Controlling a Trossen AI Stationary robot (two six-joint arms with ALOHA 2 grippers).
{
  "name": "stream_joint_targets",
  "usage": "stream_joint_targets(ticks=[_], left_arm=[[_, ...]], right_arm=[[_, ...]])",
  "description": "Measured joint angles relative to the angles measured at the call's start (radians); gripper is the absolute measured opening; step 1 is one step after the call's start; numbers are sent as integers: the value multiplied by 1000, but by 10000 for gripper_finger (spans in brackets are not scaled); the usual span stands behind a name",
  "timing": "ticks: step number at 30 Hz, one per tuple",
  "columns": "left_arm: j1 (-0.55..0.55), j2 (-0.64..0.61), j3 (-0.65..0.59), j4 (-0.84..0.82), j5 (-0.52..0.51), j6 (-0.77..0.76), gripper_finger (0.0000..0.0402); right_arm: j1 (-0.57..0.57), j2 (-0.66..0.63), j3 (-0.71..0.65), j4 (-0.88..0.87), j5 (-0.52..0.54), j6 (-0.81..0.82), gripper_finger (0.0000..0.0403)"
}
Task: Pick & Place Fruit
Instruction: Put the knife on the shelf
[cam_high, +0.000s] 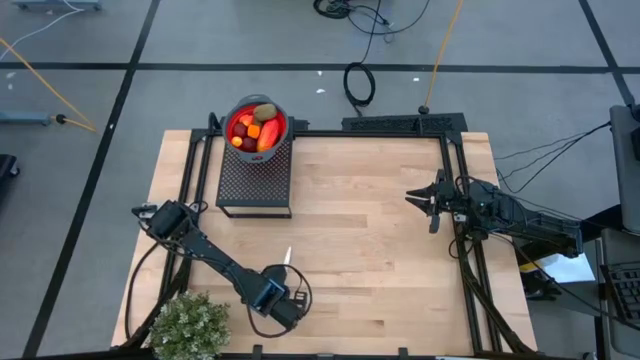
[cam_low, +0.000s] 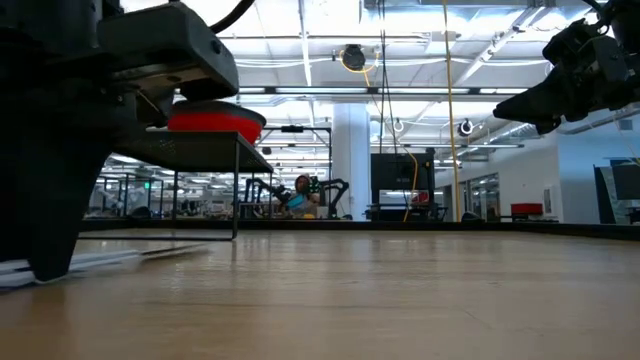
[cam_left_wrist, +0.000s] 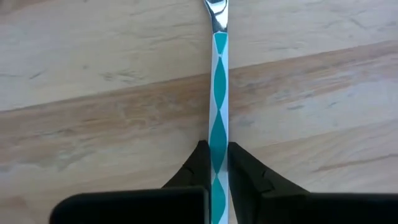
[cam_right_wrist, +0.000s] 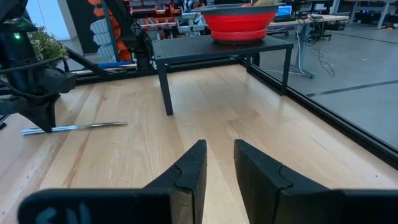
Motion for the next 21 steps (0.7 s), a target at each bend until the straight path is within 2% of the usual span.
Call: stream_joint_targets(ticks=[5,11,16,21], left_arm=[[0,-1,13,2,-2,54,8],[5,-1,37,-2,-14,101,23],[5,-2,69,-4,-111,172,8],[15,-3,85,-5,-169,225,19]], right_arm=[[0,0,0,0,0,0,73],[0,0,0,0,0,0,73],[0,0,0,0,0,0,73],[0,0,0,0,0,0,73]])
